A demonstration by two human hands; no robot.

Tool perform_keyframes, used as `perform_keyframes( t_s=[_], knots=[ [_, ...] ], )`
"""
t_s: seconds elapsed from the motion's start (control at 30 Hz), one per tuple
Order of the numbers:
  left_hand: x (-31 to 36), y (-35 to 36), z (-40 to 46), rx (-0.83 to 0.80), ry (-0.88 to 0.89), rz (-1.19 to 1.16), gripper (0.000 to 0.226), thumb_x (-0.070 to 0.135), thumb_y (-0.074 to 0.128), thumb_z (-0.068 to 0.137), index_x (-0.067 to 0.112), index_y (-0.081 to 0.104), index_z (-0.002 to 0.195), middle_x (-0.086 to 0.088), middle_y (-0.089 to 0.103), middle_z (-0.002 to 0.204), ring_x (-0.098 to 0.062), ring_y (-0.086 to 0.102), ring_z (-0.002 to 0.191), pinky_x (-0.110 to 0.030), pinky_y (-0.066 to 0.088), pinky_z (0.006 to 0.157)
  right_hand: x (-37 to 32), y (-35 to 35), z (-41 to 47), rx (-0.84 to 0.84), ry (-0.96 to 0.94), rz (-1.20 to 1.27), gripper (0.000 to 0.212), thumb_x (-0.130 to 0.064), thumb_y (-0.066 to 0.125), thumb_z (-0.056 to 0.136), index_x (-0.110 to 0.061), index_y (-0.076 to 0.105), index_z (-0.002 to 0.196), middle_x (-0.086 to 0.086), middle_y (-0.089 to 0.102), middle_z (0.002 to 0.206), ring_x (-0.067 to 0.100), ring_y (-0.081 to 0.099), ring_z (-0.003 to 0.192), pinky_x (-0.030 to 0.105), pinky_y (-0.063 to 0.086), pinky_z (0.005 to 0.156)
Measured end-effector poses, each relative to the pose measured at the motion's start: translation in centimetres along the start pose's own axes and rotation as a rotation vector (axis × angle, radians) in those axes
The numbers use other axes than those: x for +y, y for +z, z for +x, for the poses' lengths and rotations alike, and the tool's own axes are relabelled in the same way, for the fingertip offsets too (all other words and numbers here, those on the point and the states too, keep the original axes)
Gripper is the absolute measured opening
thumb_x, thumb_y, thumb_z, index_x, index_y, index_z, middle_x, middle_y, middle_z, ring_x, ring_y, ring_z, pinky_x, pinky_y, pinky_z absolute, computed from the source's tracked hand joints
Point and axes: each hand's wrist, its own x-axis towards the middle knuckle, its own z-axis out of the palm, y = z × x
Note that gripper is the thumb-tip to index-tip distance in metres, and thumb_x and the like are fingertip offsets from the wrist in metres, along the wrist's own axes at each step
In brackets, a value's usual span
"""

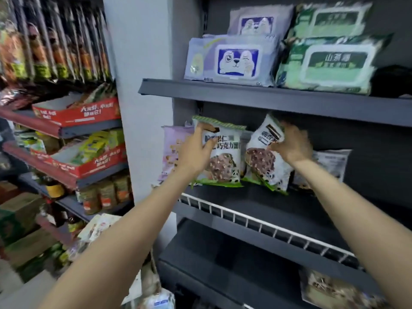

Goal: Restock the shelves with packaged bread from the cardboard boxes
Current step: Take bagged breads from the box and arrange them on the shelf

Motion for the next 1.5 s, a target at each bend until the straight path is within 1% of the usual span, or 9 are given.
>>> perform_keyframes(
  t_s=[0.3, 0.47, 0.67, 0.77, 0.9, 1.0, 1.1, 1.37, 1.5],
  knots=[
    [-0.8, 2.4, -0.1, -0.099, -0.203, -0.367, 0.019, -0.004, 0.053, 0.091, 0.013, 0.051, 0.099, -0.001, 0.057, 0.109, -0.005, 0.053, 0.075, -0.014, 0.047, 0.071, 3.2, 5.0, 0.9, -0.188, -0.195, -0.459, 0.07, -0.002, 0.057, 0.086, -0.023, 0.025, 0.146, 0.011, 0.028, 0.151, 0.031, 0.024, 0.141, 0.053, 0.022, 0.111],
    [-1.2, 2.9, -0.8, -0.168, -0.217, -0.464, 0.022, -0.008, 0.05, 0.09, 0.008, 0.05, 0.104, 0.0, 0.053, 0.108, 0.0, 0.047, 0.077, 0.0, 0.04, 0.063, 4.5, 6.6, 0.6, -0.012, -0.257, -0.45, 0.081, -0.004, 0.063, 0.082, -0.021, 0.018, 0.148, 0.014, 0.026, 0.143, 0.033, 0.025, 0.133, 0.046, 0.021, 0.112],
    [0.1, 6.7, -0.1, -0.336, -0.219, -0.544, 0.03, -0.012, 0.049, 0.087, 0.018, 0.055, 0.09, 0.008, 0.057, 0.103, -0.007, 0.054, 0.095, -0.01, 0.045, 0.078, 6.6, 5.1, 0.3, 0.31, -0.11, 0.398, 0.031, -0.01, 0.042, 0.097, -0.005, 0.054, 0.125, 0.017, 0.051, 0.13, 0.035, 0.043, 0.123, 0.032, 0.028, 0.102],
    [0.7, 9.2, 0.6, -0.379, -0.218, -0.553, 0.036, -0.009, 0.053, 0.085, 0.027, 0.055, 0.083, 0.009, 0.057, 0.104, -0.016, 0.051, 0.105, -0.028, 0.041, 0.095, 6.1, 3.3, -0.7, 0.167, -0.124, 0.624, 0.035, -0.032, 0.038, 0.1, -0.014, 0.056, 0.123, 0.007, 0.056, 0.126, 0.025, 0.05, 0.12, 0.036, 0.036, 0.104],
    [1.7, 11.0, 1.1, -0.427, -0.247, -0.579, 0.029, -0.011, 0.053, 0.085, 0.017, 0.053, 0.086, 0.011, 0.056, 0.097, 0.009, 0.047, 0.092, 0.003, 0.037, 0.072, 6.1, 2.2, -0.8, -0.004, -0.267, -0.026, 0.058, -0.054, 0.061, 0.082, -0.029, 0.048, 0.132, 0.001, 0.051, 0.136, 0.022, 0.044, 0.127, 0.043, 0.034, 0.106],
    [0.9, 12.0, 1.5, -0.452, -0.242, -0.564, 0.034, -0.01, 0.052, 0.084, 0.022, 0.059, 0.093, 0.005, 0.059, 0.113, 0.0, 0.05, 0.108, -0.01, 0.038, 0.096, 5.7, 2.3, -1.4, -0.022, -0.287, -0.372, 0.064, -0.056, 0.06, 0.08, -0.033, 0.043, 0.137, -0.004, 0.044, 0.142, 0.019, 0.036, 0.133, 0.045, 0.02, 0.11],
    [0.6, 12.8, 1.5, -0.49, -0.192, -0.409, 0.039, 0.0, 0.053, 0.086, 0.032, 0.06, 0.106, 0.002, 0.055, 0.124, -0.017, 0.049, 0.115, -0.037, 0.038, 0.108, 6.0, 3.2, -2.1, -0.025, -0.264, -0.406, 0.066, -0.058, 0.06, 0.079, -0.034, 0.041, 0.138, 0.0, 0.045, 0.139, 0.022, 0.036, 0.134, 0.047, 0.01, 0.115],
    [0.6, 12.9, 0.2, -0.342, -0.211, -0.308, 0.054, -0.001, 0.06, 0.079, 0.028, 0.05, 0.124, -0.008, 0.054, 0.105, -0.015, 0.051, 0.08, -0.023, 0.042, 0.065, 5.1, 3.8, -2.8, -0.102, -0.244, -0.427, 0.067, -0.041, 0.057, 0.089, -0.017, 0.031, 0.146, 0.009, 0.037, 0.146, 0.028, 0.026, 0.14, 0.037, 0.009, 0.117],
    [1.0, 11.7, -0.2, -0.434, -0.193, -0.214, 0.07, -0.003, 0.062, 0.078, 0.033, 0.041, 0.135, -0.003, 0.05, 0.107, -0.019, 0.053, 0.09, -0.035, 0.051, 0.075, 4.7, 3.7, -3.1, -0.124, -0.222, -0.384, 0.066, -0.037, 0.057, 0.09, -0.016, 0.03, 0.146, 0.009, 0.035, 0.146, 0.03, 0.023, 0.14, 0.036, 0.013, 0.116]
  ],
)
